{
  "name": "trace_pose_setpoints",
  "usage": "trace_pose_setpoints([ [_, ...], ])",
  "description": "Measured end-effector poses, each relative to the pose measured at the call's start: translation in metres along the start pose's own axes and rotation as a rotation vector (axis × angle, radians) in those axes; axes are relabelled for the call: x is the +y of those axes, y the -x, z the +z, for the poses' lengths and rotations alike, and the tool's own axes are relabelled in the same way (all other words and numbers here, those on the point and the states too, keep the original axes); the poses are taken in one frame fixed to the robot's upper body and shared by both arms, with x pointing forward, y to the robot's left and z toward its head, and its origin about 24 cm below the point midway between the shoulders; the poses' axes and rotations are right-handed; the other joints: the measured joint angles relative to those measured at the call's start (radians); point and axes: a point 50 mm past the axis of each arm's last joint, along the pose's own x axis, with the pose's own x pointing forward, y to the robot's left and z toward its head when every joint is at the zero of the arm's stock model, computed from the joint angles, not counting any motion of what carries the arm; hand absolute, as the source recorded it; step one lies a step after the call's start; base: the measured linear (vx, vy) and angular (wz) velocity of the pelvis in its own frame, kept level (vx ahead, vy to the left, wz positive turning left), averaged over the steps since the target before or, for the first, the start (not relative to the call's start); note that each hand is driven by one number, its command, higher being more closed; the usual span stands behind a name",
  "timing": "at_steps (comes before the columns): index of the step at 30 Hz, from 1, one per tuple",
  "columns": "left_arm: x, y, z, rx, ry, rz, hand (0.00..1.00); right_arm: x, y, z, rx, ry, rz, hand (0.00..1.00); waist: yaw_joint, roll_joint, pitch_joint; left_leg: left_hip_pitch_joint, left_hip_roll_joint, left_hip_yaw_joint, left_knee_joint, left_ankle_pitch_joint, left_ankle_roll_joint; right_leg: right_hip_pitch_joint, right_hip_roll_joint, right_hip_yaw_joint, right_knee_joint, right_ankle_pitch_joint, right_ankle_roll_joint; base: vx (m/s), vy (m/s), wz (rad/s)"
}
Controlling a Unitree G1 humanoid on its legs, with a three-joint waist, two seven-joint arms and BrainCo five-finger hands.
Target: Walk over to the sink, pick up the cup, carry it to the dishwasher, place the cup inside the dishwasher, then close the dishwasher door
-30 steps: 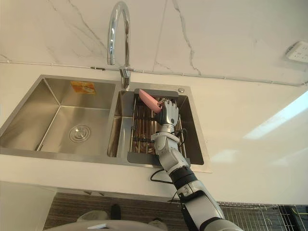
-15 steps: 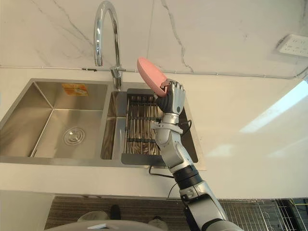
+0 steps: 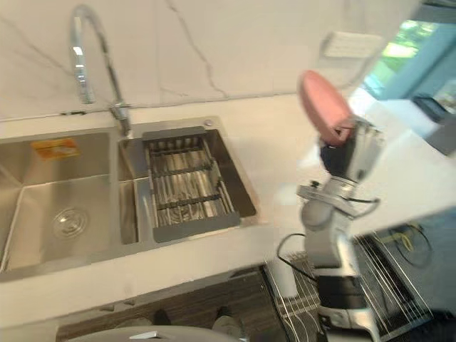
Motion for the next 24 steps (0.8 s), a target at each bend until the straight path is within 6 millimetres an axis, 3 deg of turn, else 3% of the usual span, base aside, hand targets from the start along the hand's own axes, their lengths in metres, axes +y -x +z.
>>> trace_pose_setpoints([
  [1,0.001,0.0,0.0,0.002,0.001,0.005,0.0,-0.004,0.001,-0.005,0.008,0.014,-0.02,1.0,-0.005,-0.003,-0.001,-0.002,0.002,0.023,0.0,-0.003,-0.001,-0.013,0.001,-0.005,0.0,0.008,-0.007,-0.05,0.044,-1.07],
  [3,0.003,0.0,-0.002,0.015,0.014,0.014,0.0,-0.018,0.005,-0.019,0.027,0.057,-0.075,1.0,-0.033,-0.015,-0.005,-0.015,0.01,0.09,-0.001,-0.009,-0.001,-0.054,-0.009,-0.088,0.011,-0.02,-0.063,-0.03,0.018,-0.91],
  [5,0.005,0.0,-0.004,0.032,0.043,0.02,0.0,-0.025,0.012,-0.033,0.041,0.095,-0.098,1.0,-0.059,-0.01,-0.014,-0.028,0.046,0.145,0.0,-0.019,0.006,-0.073,-0.027,-0.249,0.06,-0.088,-0.158,-0.01,0.0,-0.82],
  [6,0.008,0.001,-0.004,0.037,0.069,0.029,0.0,-0.025,0.017,-0.041,0.053,0.108,-0.095,1.0,-0.073,-0.021,-0.016,-0.047,0.073,0.173,0.032,-0.034,0.006,-0.096,-0.053,-0.314,0.143,-0.093,-0.163,-0.02,-0.015,-0.77],
  [9,0.011,0.001,0.001,0.032,0.12,0.034,0.0,-0.022,0.029,-0.054,0.083,0.111,-0.078,1.0,-0.084,-0.021,-0.019,-0.071,0.147,0.219,0.096,-0.06,-0.017,-0.107,-0.065,-0.411,0.315,-0.116,-0.137,0.02,-0.084,-0.58],
  [10,0.012,0.001,0.001,0.029,0.137,0.037,0.0,-0.021,0.032,-0.056,0.087,0.103,-0.071,1.0,-0.083,-0.03,-0.025,-0.073,0.151,0.23,0.105,-0.061,-0.019,-0.104,-0.069,-0.415,0.33,-0.108,-0.136,0.07,-0.132,-0.49],
  [11,0.013,0.001,0.0,0.03,0.173,0.041,0.0,-0.018,0.037,-0.058,0.099,0.09,-0.057,1.0,-0.08,-0.049,-0.035,-0.079,0.153,0.248,0.14,-0.067,-0.031,-0.095,-0.066,-0.408,0.307,-0.084,-0.116,0.1,-0.119,-0.57],
  [12,0.012,0.001,-0.001,0.02,0.24,0.033,0.0,-0.014,0.042,-0.059,0.108,0.071,-0.045,1.0,-0.068,-0.055,-0.04,-0.09,0.165,0.259,0.178,-0.072,-0.036,-0.086,-0.033,-0.409,0.247,-0.074,-0.116,0.11,-0.131,-0.62],
  [15,0.008,0.0,-0.007,0.025,0.317,0.031,0.0,-0.004,0.051,-0.054,0.111,0.022,-0.015,1.0,-0.039,-0.056,-0.041,-0.105,0.182,0.265,0.22,-0.078,-0.035,-0.003,0.054,-0.361,-0.038,0.018,-0.092,0.07,-0.157,-0.71],
  [16,0.008,0.0,-0.008,0.026,0.328,0.033,0.0,-0.001,0.052,-0.054,0.107,0.017,-0.006,1.0,-0.038,-0.056,-0.04,-0.105,0.182,0.272,0.235,-0.087,-0.037,0.011,0.059,-0.349,-0.077,0.031,-0.086,-0.02,-0.105,-0.65],
  [20,-0.001,-0.001,-0.007,0.012,0.377,0.011,0.0,0.013,0.058,-0.051,0.09,-0.002,0.096,1.0,-0.011,-0.017,-0.026,-0.1,0.223,0.278,0.337,-0.153,-0.058,0.014,0.078,-0.262,-0.114,0.035,-0.067,-0.14,-0.033,-0.67],
  [22,-0.003,-0.001,-0.006,0.0,0.384,0.007,0.0,0.013,0.062,-0.052,0.083,0.014,0.116,1.0,-0.016,-0.016,-0.01,-0.099,0.227,0.287,0.326,-0.163,-0.062,0.001,0.083,-0.25,-0.115,-0.007,-0.072,-0.22,-0.013,-0.37],
  [23,-0.007,-0.002,-0.008,0.004,0.39,-0.002,0.0,0.012,0.067,-0.055,0.086,0.031,0.132,1.0,-0.02,0.018,-0.008,-0.098,0.236,0.289,0.287,-0.148,-0.063,0.01,0.093,-0.26,-0.097,-0.037,-0.079,-0.2,0.007,-0.15],
  [24,-0.008,-0.002,-0.01,0.002,0.394,-0.004,0.0,0.011,0.069,-0.056,0.087,0.039,0.139,1.0,-0.026,0.022,-0.008,-0.1,0.238,0.289,0.275,-0.142,-0.068,0.003,0.086,-0.266,-0.047,-0.04,-0.089,-0.01,0.033,-0.01],
])
